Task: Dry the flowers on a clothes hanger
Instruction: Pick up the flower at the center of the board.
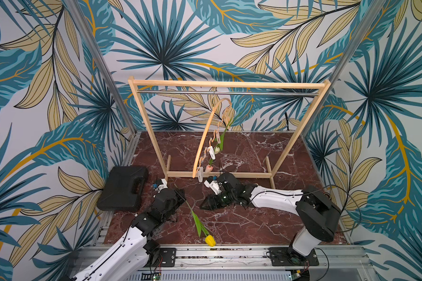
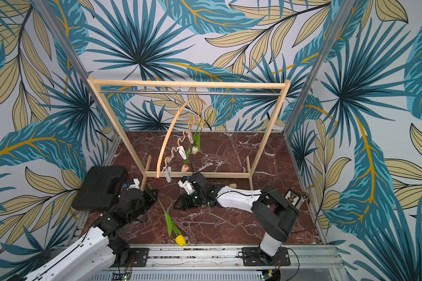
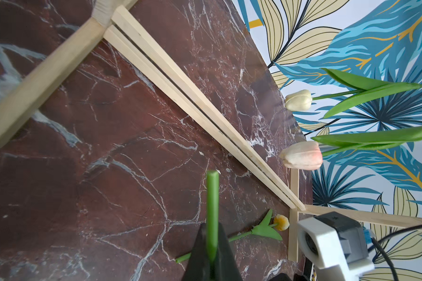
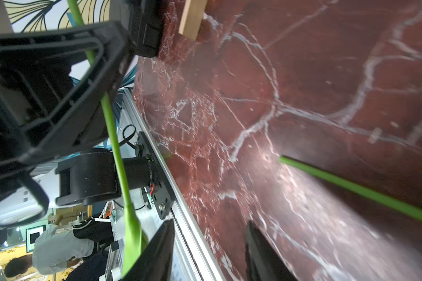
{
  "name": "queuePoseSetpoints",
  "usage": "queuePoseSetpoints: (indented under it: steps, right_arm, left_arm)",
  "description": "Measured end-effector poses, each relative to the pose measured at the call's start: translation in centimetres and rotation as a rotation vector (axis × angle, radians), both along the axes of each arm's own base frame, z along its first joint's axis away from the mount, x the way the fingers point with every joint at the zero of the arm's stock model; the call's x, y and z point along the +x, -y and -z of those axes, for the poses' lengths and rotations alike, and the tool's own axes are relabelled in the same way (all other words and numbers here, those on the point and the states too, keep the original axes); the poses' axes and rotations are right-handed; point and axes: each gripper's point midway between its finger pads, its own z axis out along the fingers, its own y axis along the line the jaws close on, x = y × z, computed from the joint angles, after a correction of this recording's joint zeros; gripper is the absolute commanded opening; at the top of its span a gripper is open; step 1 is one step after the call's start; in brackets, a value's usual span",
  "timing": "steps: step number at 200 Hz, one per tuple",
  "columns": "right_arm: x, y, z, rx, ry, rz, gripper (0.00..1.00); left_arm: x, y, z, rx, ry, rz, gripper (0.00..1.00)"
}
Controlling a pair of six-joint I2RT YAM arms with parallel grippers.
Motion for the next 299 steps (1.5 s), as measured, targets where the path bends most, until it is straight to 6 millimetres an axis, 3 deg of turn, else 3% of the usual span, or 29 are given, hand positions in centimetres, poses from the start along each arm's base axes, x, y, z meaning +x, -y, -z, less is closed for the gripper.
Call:
queuePoseSetpoints:
  steps: [33,54,77,96,112,134,148,172,191,210,237,279,299]
  right_arm:
    - [-0.8,2.6,-3.8,0.035,0.080,0.031,0.57]
    - [-1.2,3.7,-4.4,0.017,0.108,0.045,0.57]
    - [-1.3,5.2,-4.3,-0.032,0.121,0.080,0.56]
    - [-0.9,6.2,-6.3,-0.047,0.167,0.118,0.56]
    - [0.2,6.7,-10.9,-0.007,0.250,0.155,0.56]
    - [2.5,7.9,-20.0,0.101,0.418,0.236,0.56]
    - [3.3,9.0,-25.5,0.163,0.517,0.281,0.56]
    - [3.6,9.9,-32.4,0.241,0.638,0.307,0.57]
    - [3.7,9.3,-35.6,0.288,0.677,0.284,0.57]
    - [4.0,7.7,-37.0,0.319,0.676,0.233,0.57]
    - [3.9,4.9,-37.1,0.331,0.656,0.136,0.57]
    - [1.7,2.6,-38.8,0.394,0.672,0.018,0.56]
    - [1.3,2.6,-39.8,0.426,0.695,0.008,0.55]
  left_arm:
    - [0.5,-0.3,0.6,0.066,-0.015,0.020,0.00]
    - [1.2,0.0,0.0,0.086,-0.014,0.039,0.00]
    - [2.0,0.4,-2.2,0.092,0.021,0.069,0.00]
    - [2.7,0.9,-6.4,0.114,0.095,0.120,0.00]
    - [3.3,0.9,-11.8,0.157,0.194,0.169,0.00]
    - [3.1,0.1,-19.9,0.252,0.359,0.212,0.00]
    - [2.3,-0.7,-23.9,0.324,0.443,0.226,0.00]
    - [1.0,-2.0,-27.3,0.451,0.522,0.244,0.00]
    - [0.3,-2.2,-28.5,0.541,0.550,0.290,0.00]
    - [0.2,-1.9,-30.2,0.592,0.577,0.346,0.00]
    - [-0.2,0.0,-35.2,0.544,0.709,0.424,0.00]
    - [-1.0,4.7,-43.0,0.187,0.989,0.562,0.00]
    - [-0.8,6.1,-45.0,0.032,1.067,0.616,0.00]
